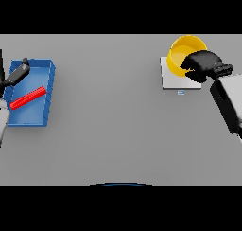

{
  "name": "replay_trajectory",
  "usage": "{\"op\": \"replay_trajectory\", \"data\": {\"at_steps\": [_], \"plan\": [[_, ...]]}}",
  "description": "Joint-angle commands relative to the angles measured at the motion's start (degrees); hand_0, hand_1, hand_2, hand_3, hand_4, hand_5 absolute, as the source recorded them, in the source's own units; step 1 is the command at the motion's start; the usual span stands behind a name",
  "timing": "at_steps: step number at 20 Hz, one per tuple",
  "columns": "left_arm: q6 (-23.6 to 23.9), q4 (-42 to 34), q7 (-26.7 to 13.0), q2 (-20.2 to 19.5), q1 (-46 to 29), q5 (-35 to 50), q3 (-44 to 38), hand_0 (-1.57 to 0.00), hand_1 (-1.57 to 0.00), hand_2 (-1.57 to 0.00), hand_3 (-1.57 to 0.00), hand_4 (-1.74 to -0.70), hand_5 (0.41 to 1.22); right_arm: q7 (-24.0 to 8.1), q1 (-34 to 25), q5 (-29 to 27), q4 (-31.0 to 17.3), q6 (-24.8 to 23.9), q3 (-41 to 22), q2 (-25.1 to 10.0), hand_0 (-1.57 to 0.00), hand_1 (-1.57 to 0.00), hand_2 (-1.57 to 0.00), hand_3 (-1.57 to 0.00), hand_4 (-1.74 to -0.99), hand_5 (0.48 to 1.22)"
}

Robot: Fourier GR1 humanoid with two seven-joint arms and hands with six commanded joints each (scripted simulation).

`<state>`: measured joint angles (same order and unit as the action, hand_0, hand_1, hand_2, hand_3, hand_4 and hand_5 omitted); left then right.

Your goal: Pick up the red beaker and tilt it to pour out 1 green nut into yellow bowl. Pick up the yellow bowl and place it on the metallic measuring scale.

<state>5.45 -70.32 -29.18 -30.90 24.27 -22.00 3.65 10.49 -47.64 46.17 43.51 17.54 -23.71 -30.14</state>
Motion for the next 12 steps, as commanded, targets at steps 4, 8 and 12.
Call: {"op": "replay_trajectory", "data": {"at_steps": [4,8,12], "plan": [[0.00,1.19,1.27,-0.12,-0.10,0.33,-0.38,0.00,0.00,0.00,0.00,-0.73,0.675,2.61,-0.67,-0.04,-4.13,-1.41,0.49,0.94,-1.57,-1.57,-1.35,-1.37,-1.741,1.221],[-0.07,0.73,1.19,-0.22,-0.27,-0.12,0.03,0.00,0.00,0.00,0.00,-0.72,0.668,3.02,-1.21,-0.48,-5.19,-1.93,0.86,2.08,-1.46,-1.57,-1.34,-1.45,-1.741,1.221],[-0.27,1.68,0.36,0.10,1.06,-0.34,0.27,0.00,0.00,0.00,0.00,-0.72,0.671,2.94,-0.64,-0.73,-5.33,-1.51,1.09,2.34,-1.44,-1.34,-1.29,-0.99,-1.688,1.221]]}}
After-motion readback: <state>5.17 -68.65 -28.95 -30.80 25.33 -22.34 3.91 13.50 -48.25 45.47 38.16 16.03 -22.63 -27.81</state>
